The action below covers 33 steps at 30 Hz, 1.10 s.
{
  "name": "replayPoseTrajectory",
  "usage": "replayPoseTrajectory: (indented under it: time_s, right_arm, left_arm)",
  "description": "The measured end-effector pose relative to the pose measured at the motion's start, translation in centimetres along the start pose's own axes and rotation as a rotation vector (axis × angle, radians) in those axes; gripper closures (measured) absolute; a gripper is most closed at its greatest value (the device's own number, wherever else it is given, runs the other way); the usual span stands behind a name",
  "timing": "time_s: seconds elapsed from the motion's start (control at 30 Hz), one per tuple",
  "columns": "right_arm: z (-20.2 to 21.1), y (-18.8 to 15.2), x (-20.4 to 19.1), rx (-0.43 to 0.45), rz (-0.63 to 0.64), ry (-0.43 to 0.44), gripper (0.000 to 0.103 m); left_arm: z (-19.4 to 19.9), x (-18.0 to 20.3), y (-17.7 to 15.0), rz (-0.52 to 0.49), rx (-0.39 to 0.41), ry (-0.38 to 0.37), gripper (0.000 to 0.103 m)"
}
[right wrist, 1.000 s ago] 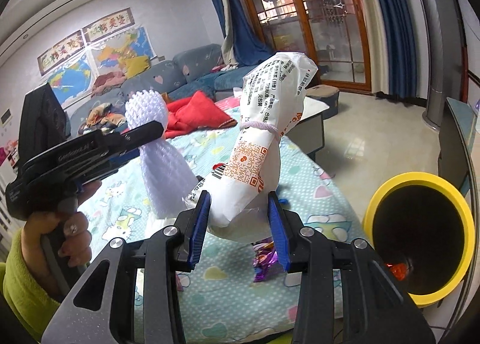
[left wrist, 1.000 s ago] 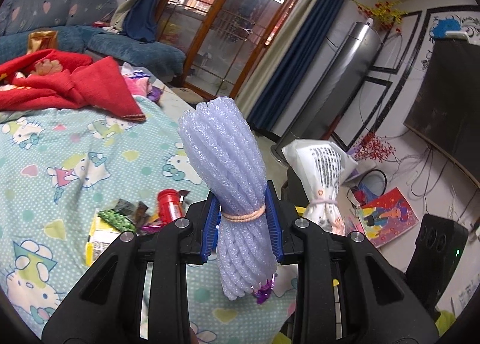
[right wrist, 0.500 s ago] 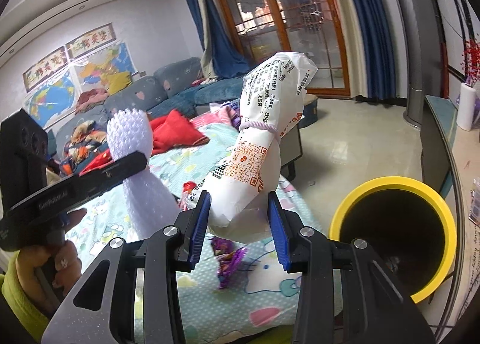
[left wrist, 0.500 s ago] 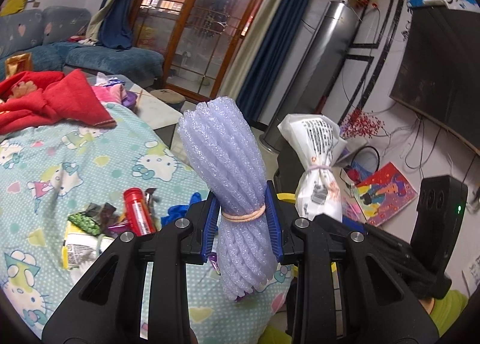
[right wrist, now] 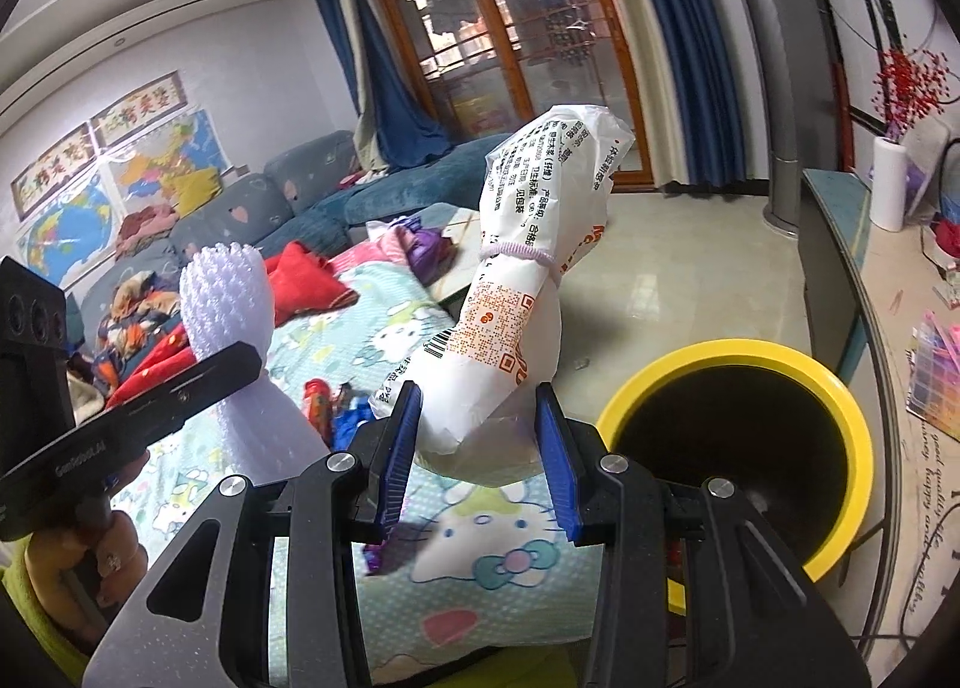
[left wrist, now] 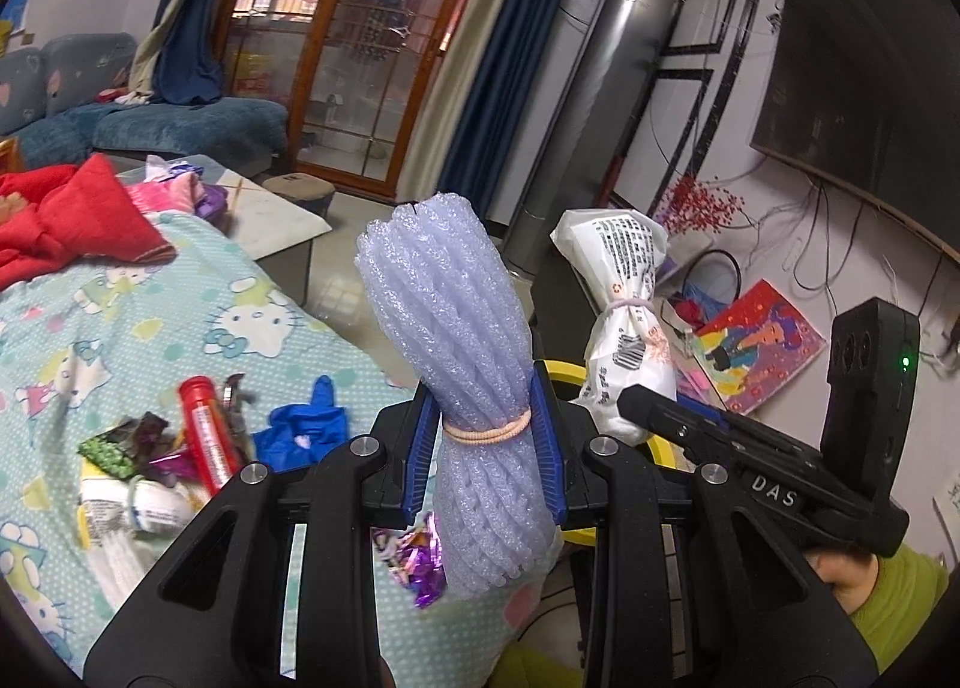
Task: Collect trash
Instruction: 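Carry the purple foam net and white bag in both tools over the bin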
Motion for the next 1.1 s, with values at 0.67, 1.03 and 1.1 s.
replayPoseTrajectory:
  time_s: [0.67, 1.03, 1.1]
  right_arm:
    - [0.5, -1.5, 7.6, -0.047, -0.122, -0.178, 0.066]
    - [-0.1, -3.4, 11.3, -0.083, -0.166, -0.25, 0.066]
    - [-0.3, -3.7, 11.9, -0.091, -0.173, -0.261, 0.066]
  left_arm:
    - [-5.6, 5.4, -1.2, -0.099, -0.066, -0.071, 0.08]
    - [-9.0, 7.8, -2.0, -0.133, -0.093, -0.094, 0.08]
    - [-9.8, 8.2, -2.2, -0.133, -0.104, -0.098, 0.08]
Point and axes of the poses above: each gripper's, at about its wrist camera, not at the fingertips, and z roughly against the way its jaws point, x to its right, y to its top, the point moved 6 cm from there along -z, roughly the way its jaws point, and after that the axes turned 8 degrees about x, right-handed, at the moved point
